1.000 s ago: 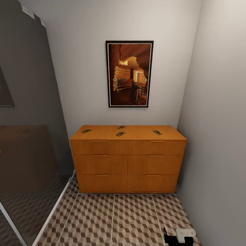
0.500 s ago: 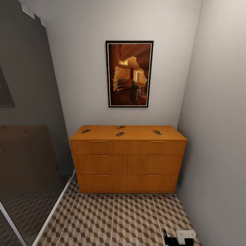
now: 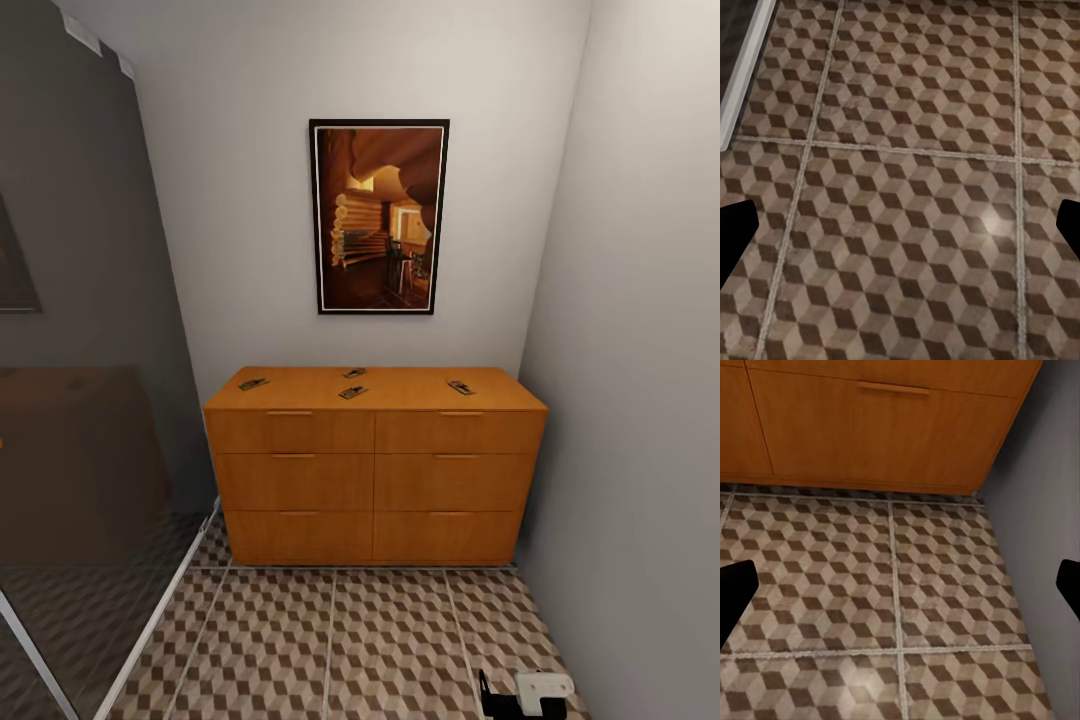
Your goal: Take the four mousetraps from the cabinet in the bathroom and place them on the bathroom floor. Make sure all four end up on the same floor surface, and ensure that at least two of them are either under or directly next to the same bathroom sink.
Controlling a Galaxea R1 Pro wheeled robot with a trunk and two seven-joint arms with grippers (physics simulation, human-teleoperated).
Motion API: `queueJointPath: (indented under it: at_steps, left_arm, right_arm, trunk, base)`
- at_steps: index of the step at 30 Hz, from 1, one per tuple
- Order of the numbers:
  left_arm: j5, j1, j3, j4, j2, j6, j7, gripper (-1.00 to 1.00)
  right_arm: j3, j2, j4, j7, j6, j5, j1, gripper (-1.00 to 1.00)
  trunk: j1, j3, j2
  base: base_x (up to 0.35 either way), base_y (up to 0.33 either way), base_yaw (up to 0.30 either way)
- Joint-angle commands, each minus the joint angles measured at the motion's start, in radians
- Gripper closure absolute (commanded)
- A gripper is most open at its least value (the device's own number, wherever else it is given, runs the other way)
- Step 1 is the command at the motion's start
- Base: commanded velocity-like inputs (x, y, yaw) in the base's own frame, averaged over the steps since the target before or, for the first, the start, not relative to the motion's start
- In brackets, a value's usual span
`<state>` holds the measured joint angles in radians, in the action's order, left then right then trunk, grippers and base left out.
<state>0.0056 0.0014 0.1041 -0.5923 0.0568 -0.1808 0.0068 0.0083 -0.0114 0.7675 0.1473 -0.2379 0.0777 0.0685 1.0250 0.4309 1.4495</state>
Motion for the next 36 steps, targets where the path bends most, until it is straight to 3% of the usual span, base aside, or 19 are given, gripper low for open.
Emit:
queueJointPath:
  at_steps: [1,30,36]
  left_arm:
    - [0.001,0.0,0.0,-0.001,0.0,-0.002,0.0,-1.0]
    - [0.001,0.0,-0.001,0.001,0.0,-0.002,-0.003,-1.0]
    - [-0.001,0.0,-0.008,0.008,-0.022,-0.003,-0.006,-1.0]
  right_arm:
    - [0.001,0.0,-0.001,0.006,-0.001,0.008,0.001,-1.0]
    - [0.001,0.0,-0.001,0.006,0.0,0.008,0.001,-1.0]
    - [0.001,0.0,-0.009,0.003,0.0,0.007,0.001,-1.0]
  trunk:
    - [0.0,0.001,0.0]
    - [0.0,0.001,0.0]
    - [0.0,0.001,0.0]
  base:
    - [0.0,0.0,0.0]
    - [0.0,0.0,0.0]
    - [0.0,0.0,0.0]
